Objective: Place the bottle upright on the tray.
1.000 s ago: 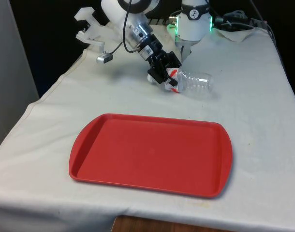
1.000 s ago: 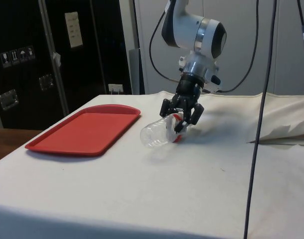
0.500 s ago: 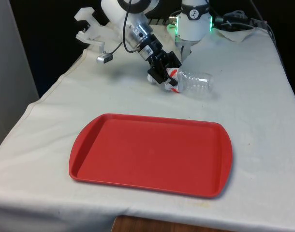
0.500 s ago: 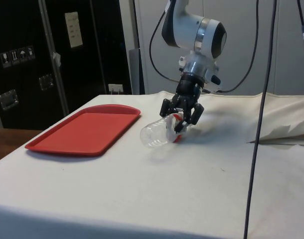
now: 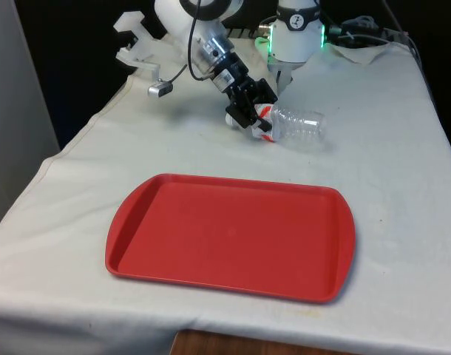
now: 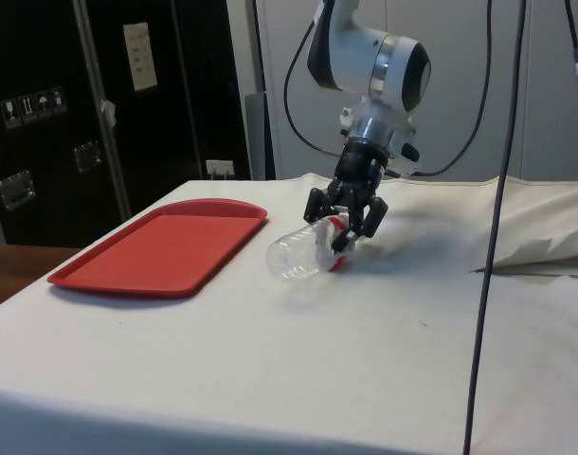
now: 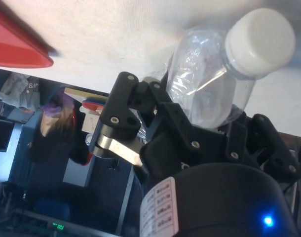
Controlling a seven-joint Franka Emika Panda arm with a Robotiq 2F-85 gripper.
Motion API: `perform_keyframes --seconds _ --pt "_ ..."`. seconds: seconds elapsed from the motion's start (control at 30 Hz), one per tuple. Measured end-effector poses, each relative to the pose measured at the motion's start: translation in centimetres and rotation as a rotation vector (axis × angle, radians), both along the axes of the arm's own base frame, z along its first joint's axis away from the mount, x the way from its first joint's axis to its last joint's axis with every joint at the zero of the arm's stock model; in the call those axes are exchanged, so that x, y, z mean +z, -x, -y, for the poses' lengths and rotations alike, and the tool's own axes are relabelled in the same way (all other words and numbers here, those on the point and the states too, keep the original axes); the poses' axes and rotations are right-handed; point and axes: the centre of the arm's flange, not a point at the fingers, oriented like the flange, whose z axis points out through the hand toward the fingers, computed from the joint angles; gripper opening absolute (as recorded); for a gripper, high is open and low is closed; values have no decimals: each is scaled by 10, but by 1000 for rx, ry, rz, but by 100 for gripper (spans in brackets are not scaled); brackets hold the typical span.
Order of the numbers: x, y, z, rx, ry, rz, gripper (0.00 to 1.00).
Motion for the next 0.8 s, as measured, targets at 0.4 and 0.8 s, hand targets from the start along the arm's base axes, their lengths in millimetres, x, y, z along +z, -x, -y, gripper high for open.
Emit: perform_keyframes --seconds 0.4,0.8 --pt "-1 -2 -5 9 -5 -2 15" --pt "2 -4 -2 5 -5 7 15"
